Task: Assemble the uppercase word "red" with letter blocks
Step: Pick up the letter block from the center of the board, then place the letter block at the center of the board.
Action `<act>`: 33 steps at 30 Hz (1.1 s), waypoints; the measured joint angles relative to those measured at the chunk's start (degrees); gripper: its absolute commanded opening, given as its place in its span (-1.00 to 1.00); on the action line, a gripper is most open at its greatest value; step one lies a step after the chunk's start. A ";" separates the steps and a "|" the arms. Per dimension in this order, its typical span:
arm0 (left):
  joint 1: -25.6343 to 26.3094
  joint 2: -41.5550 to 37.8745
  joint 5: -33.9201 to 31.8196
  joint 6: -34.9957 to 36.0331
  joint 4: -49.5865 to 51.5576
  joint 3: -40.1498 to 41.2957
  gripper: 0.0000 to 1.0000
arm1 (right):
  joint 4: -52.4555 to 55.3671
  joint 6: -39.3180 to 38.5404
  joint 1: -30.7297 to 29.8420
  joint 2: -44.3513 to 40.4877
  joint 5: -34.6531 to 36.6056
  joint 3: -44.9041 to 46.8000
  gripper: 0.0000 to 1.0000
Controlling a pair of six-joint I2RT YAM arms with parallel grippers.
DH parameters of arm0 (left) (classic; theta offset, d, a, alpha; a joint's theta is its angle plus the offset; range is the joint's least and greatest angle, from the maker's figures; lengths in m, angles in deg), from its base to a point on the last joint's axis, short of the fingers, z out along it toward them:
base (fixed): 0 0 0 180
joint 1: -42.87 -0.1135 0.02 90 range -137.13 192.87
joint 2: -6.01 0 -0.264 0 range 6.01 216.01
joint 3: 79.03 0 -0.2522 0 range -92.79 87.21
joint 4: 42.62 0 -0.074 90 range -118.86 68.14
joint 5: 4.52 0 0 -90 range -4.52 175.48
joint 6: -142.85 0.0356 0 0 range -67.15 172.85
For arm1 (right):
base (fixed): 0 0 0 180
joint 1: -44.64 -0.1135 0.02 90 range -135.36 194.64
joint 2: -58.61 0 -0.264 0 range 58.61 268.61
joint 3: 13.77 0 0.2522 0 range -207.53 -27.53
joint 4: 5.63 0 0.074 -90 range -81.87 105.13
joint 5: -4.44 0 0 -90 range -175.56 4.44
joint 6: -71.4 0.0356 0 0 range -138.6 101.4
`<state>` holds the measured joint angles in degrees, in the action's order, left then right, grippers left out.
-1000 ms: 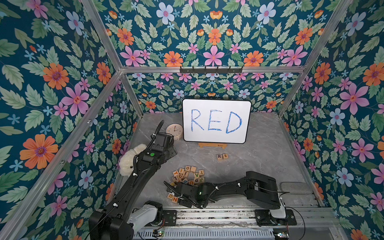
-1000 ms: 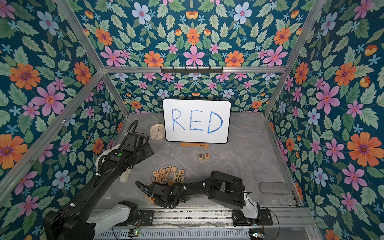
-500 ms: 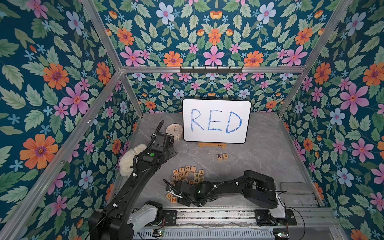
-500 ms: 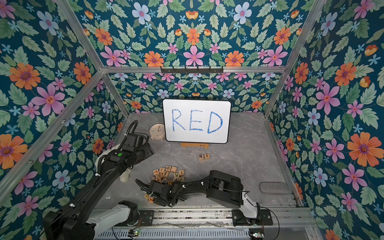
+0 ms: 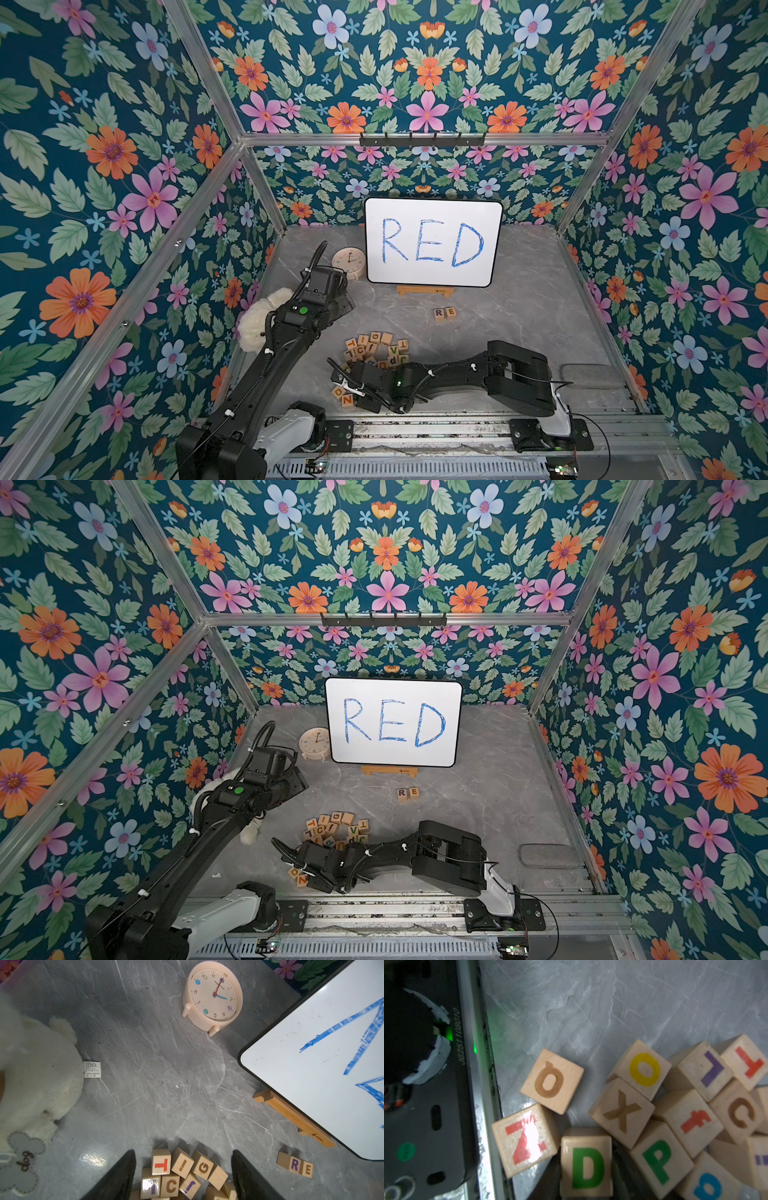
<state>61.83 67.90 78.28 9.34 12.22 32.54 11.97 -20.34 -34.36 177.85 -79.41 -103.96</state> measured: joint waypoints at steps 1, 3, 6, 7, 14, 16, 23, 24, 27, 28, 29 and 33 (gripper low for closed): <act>0.00 -0.09 0.09 0.00 0.09 0.11 0.50 | -0.13 0.00 0.00 0.00 0.02 0.04 -0.45; 0.00 -0.35 0.13 0.00 0.28 0.22 0.51 | -0.50 0.00 0.00 -0.13 0.22 0.33 -0.46; 0.00 -0.85 -0.37 0.00 1.03 0.09 0.51 | -0.68 0.02 -0.02 -1.64 1.22 1.88 -0.47; 0.00 -1.09 -0.50 -0.02 1.33 -0.02 0.51 | -0.72 0.02 -0.02 -2.43 1.79 2.43 -0.47; 0.00 -2.38 -0.66 0.04 2.01 0.28 0.51 | -0.98 2.23 -0.02 -7.87 6.43 3.32 -0.49; 0.00 -2.43 0.11 0.44 2.08 0.33 0.50 | -1.03 3.41 -0.02 -9.68 8.11 3.98 -0.49; 0.02 -0.74 5.86 3.26 1.01 -1.75 0.47 | 0.79 6.73 0.48 -17.25 16.24 6.86 -0.50; 0.07 -0.72 6.51 3.41 0.81 -1.77 0.47 | 1.36 7.32 0.85 -18.08 16.96 7.06 -0.50; 0.11 -1.14 8.52 4.00 -0.42 -0.61 0.47 | 3.21 8.52 2.54 -21.00 18.73 8.41 -0.50; 0.17 -1.38 9.46 4.00 -0.98 -0.04 0.47 | 3.69 9.09 3.21 -21.88 19.19 9.01 -0.50; 0.31 -1.46 10.27 3.98 -1.44 0.39 0.46 | 4.20 9.38 4.04 -22.93 19.56 9.86 -0.50; 1.75 -0.90 12.50 3.89 -3.26 0.57 0.46 | 6.97 12.26 7.30 -27.87 19.74 13.18 -0.50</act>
<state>63.58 67.00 90.78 13.23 8.96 33.10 18.94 -8.08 -27.06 149.98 -59.67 -90.78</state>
